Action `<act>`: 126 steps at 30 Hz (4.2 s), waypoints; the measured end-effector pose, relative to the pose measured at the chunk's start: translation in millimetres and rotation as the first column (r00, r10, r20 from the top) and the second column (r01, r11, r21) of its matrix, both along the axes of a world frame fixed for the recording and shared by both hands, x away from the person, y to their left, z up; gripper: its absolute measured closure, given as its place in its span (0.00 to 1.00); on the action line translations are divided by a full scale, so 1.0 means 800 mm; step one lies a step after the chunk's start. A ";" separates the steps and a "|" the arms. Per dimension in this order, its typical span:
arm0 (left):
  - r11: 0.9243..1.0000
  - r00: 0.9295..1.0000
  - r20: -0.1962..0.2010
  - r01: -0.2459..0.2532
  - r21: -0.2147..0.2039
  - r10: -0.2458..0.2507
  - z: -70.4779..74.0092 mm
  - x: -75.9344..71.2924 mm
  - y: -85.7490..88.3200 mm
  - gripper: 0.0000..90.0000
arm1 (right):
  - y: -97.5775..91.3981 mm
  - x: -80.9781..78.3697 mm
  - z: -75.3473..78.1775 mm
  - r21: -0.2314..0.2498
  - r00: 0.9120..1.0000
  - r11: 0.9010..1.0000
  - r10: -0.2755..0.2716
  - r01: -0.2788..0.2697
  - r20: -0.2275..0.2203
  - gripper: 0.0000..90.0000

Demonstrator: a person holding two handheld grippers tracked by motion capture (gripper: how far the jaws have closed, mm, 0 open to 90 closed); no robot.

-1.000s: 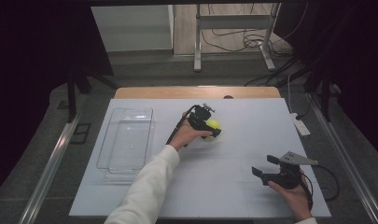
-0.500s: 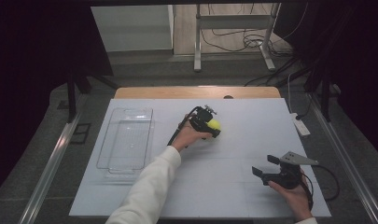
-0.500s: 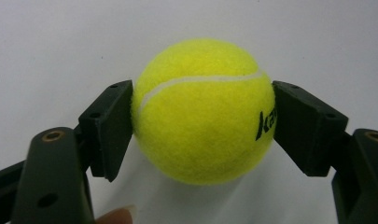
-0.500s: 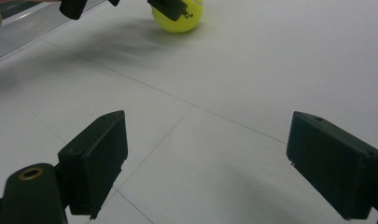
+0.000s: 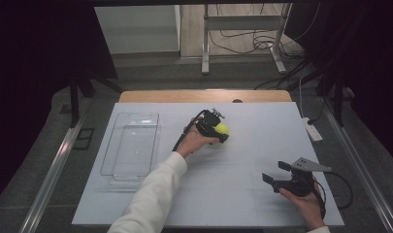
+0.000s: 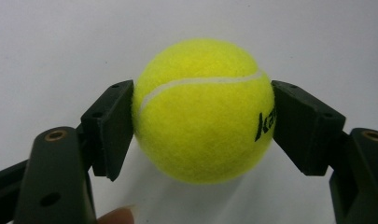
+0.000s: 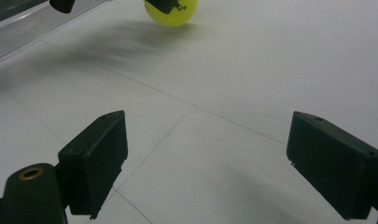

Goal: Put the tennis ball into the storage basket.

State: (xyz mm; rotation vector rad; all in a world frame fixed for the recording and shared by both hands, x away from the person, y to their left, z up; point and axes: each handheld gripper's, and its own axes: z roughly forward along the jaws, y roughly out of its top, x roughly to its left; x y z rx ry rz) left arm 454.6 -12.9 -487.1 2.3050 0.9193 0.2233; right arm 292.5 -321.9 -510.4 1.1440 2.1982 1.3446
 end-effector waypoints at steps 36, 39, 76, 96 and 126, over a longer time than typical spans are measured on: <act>0.994 0.999 0.046 0.018 -0.108 -0.013 0.040 -0.036 0.042 0.30 | 0.002 -0.001 0.001 0.002 1.000 1.000 -0.003 0.003 0.005 0.14; 0.994 0.999 0.049 0.015 -0.109 -0.010 0.041 -0.038 0.045 0.30 | 0.002 -0.001 0.001 0.000 1.000 1.000 -0.003 0.003 0.005 0.14; 0.992 0.994 0.107 0.005 -0.129 0.009 0.062 -0.063 0.075 0.29 | 0.002 0.000 0.001 -0.001 1.000 1.000 -0.004 0.004 0.006 0.14; 0.987 0.989 0.145 -0.008 -0.159 0.032 0.073 -0.076 0.091 0.29 | 0.002 -0.001 0.001 -0.001 1.000 1.000 -0.008 0.008 0.007 0.14; 0.982 0.983 0.172 -0.034 -0.188 0.067 0.082 -0.088 0.119 0.29 | 0.002 -0.001 0.001 -0.001 1.000 1.000 -0.009 0.009 0.006 0.14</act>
